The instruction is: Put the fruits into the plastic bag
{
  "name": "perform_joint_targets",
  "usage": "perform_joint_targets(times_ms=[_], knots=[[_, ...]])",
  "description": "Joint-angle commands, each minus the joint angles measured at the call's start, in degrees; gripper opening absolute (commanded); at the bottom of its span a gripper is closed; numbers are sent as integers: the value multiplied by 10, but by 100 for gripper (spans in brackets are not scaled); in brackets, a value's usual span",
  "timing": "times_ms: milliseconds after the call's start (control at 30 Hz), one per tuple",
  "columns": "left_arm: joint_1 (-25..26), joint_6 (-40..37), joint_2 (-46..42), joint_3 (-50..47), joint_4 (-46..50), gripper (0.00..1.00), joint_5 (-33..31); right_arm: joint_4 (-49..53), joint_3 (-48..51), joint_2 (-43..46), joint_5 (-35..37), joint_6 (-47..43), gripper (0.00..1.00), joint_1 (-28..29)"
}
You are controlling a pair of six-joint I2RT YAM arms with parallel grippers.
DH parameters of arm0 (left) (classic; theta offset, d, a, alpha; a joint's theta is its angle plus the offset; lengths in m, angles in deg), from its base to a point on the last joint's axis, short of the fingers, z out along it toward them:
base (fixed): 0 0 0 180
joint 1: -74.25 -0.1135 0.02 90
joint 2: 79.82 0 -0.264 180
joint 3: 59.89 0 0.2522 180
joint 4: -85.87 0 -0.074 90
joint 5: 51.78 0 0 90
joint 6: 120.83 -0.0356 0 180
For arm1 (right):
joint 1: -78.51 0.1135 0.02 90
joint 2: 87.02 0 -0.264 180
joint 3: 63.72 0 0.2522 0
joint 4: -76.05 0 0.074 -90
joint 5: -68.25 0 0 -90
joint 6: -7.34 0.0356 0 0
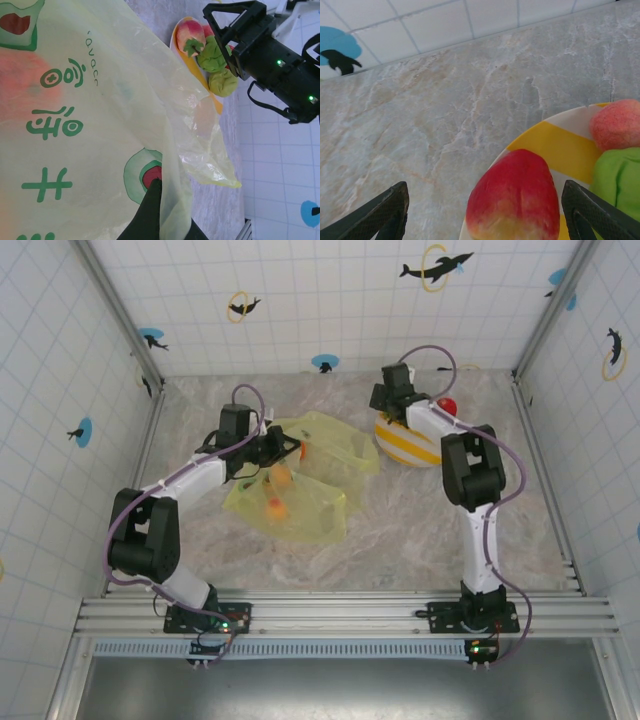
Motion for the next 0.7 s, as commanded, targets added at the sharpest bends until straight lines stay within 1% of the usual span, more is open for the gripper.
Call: perform_joint_targets(times_ms=[0,233,400,667], knots=[[-6,3,-7,-4,-12,0,14,35,-50,-36,30,13,81,0],[-7,5,-7,-18,-14,0,18,60,-99,-74,32,14,80,0],[-11,6,-7,-19,-16,0,21,68,-103,-82,41,15,80,0],[-11,8,-8,-19,-16,0,24,79,-103,-91,33,14,80,2]])
